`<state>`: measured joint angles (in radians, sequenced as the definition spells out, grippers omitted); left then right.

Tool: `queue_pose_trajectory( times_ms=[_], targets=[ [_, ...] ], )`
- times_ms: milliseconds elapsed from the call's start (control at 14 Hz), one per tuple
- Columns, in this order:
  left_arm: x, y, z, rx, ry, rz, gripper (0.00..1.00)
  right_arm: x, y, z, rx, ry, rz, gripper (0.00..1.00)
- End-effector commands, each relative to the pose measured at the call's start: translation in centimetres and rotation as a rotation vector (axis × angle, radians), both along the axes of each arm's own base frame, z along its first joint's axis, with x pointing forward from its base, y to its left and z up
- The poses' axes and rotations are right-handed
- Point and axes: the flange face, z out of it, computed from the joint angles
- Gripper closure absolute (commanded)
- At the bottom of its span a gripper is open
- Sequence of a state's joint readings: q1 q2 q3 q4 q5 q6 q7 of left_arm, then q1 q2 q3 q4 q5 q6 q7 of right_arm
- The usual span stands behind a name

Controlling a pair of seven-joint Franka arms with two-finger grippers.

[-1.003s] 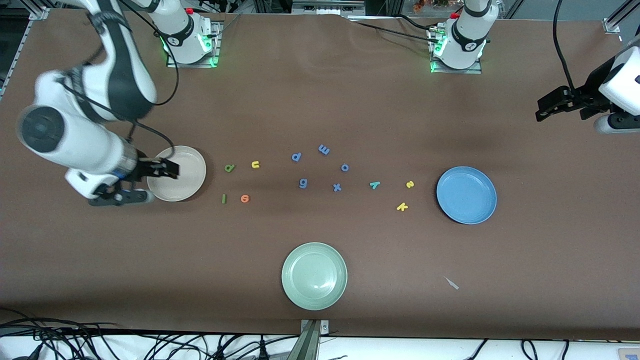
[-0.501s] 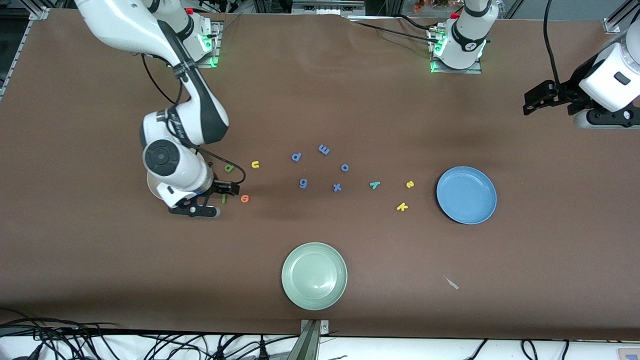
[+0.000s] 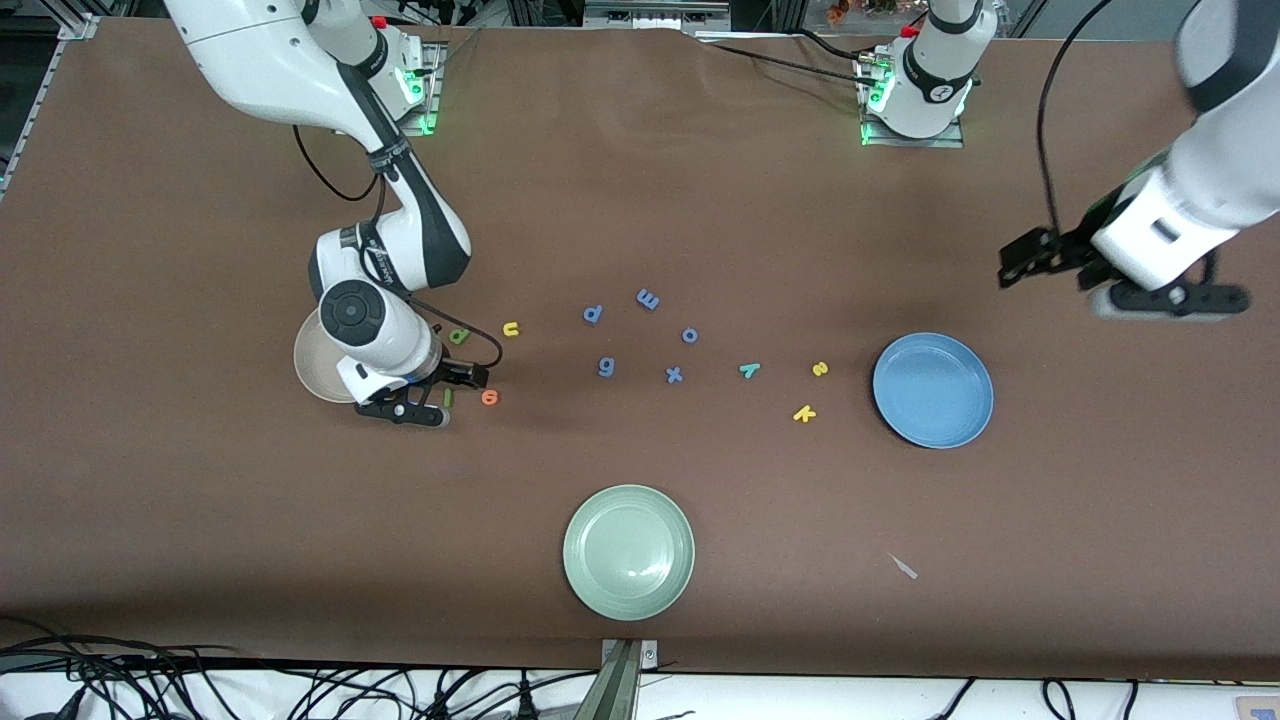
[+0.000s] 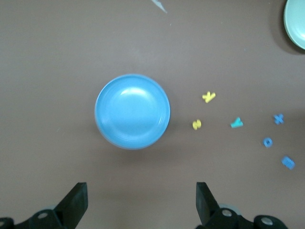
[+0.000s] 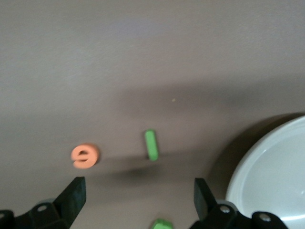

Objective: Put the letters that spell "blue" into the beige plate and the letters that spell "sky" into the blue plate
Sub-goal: 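Grasp the green l with the right gripper while the left gripper approaches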

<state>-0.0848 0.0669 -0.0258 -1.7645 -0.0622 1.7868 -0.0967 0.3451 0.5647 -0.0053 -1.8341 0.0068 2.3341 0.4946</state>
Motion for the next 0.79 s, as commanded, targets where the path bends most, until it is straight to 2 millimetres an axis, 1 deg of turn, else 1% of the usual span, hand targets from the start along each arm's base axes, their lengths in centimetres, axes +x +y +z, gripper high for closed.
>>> queue_pose_trajectory(
  times_ms=[0,72,143,286,358,430,501,573,645,716],
  targets=[
    [0.0,-3.1,-6.3,-0.021,0.002,-0.045,0.0,0.9,-1.1,-1.6,0.021,0.0,-0.016,0.0],
    [0.6,-4.5,-9.3,-0.016,0.031,-0.066,0.0,1.0,-0.8,-2.0,0.028,0.003,-0.02,0.0],
    [1.2,-5.5,-12.0,-0.012,0.049,-0.078,0.0,0.9,-0.8,-2.3,0.029,0.008,-0.021,0.0],
    [1.8,-5.9,-16.2,-0.008,0.097,-0.086,0.0,0.8,-0.8,-2.9,0.026,0.016,-0.021,0.01],
    [2.0,-6.3,-19.1,-0.002,0.13,-0.093,0.0,0.7,-0.6,-3.3,0.026,0.018,-0.017,0.05],
    [2.0,-7.3,-21.4,0.002,0.148,-0.108,0.0,0.5,-0.2,-3.5,0.032,0.015,-0.012,0.09],
    [2.3,-7.9,-22.9,0.0,0.135,-0.113,0.0,0.5,-0.1,-3.8,0.034,0.013,-0.01,0.16],
    [2.6,-8.2,-23.8,-0.004,0.113,-0.113,0.0,0.5,-0.1,-4.3,0.035,0.015,-0.012,0.24],
    [2.7,-8.6,-24.9,-0.006,0.107,-0.116,0.0,0.5,0.0,-4.4,0.036,0.012,-0.012,0.33],
    [2.5,-10.2,-26.1,-0.011,0.097,-0.126,0.0,0.5,-0.1,-4.5,0.036,0.013,-0.011,0.44]
  ],
)
